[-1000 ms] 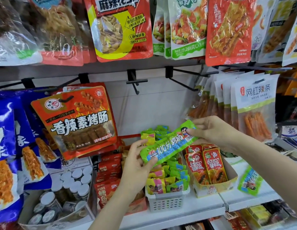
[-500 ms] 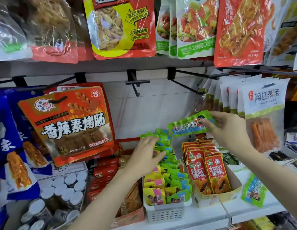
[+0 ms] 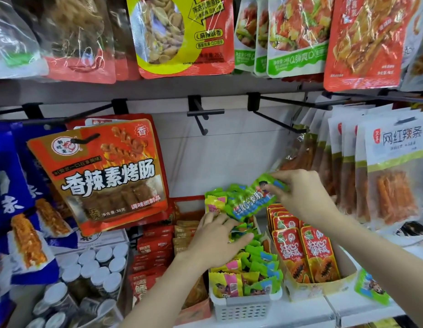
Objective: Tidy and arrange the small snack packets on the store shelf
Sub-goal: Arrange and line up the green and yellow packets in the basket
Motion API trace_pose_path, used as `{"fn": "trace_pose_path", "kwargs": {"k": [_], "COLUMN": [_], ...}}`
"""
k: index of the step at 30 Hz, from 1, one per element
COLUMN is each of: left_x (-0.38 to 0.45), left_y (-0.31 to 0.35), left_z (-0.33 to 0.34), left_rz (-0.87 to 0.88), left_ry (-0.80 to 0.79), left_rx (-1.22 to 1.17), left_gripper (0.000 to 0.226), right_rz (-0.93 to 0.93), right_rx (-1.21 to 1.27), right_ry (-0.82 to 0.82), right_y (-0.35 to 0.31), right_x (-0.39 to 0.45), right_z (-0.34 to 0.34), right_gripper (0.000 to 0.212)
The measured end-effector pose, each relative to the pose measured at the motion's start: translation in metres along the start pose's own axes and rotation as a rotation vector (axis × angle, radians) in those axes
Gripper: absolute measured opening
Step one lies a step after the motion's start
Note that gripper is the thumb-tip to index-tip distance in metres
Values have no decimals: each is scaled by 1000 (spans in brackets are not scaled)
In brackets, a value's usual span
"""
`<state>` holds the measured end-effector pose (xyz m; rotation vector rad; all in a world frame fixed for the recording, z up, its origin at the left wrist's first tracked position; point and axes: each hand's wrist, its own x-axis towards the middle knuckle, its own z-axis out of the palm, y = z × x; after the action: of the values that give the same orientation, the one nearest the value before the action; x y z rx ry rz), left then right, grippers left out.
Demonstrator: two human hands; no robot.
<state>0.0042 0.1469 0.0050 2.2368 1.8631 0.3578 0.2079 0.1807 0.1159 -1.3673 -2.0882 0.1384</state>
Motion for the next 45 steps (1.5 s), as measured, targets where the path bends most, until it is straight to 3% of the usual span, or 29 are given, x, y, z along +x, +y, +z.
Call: {"fn": "trace_pose_path", "kwargs": {"k": [8, 13, 17, 20, 24, 28, 32, 35, 40, 45], "left_x": [0, -2, -2, 0, 2, 4, 3, 2, 3, 0], "left_y": [-2, -3, -5, -5, -2, -1, 1, 1, -1, -2], "left_z": [2, 7, 10, 10, 8, 3, 0, 0, 3, 4], "left_rz": [24, 35, 17, 26, 8, 3, 11, 18, 35, 28], "left_ry": [57, 111, 146, 130, 75, 67, 61, 59, 68, 83], "left_rx": [-20, -58, -91, -54, -63, -65, -61, -49, -2, -25], "left_gripper": [71, 81, 78, 77, 76, 71, 66, 65, 75, 77], "right_rz": [9, 140, 119, 72, 96, 123, 124, 115, 106, 80], "right_rx": [-149, -180, -128, -274, -398, -299, -172, -242, -407, -360], "right_ry": [-333, -290, -288, -293, -422, -571, -381, -449, -351, -289], "right_y": [-15, -8, 0, -5, -12, -15, -1, -1, -2, -6], "right_x": [20, 18, 16, 16, 21, 37, 47, 41, 39, 33], "right_z": [59, 75, 75, 85, 97, 80, 71, 83, 105, 106], "right_gripper": [38, 42, 23, 19, 25, 34, 24, 34, 40, 13]}}
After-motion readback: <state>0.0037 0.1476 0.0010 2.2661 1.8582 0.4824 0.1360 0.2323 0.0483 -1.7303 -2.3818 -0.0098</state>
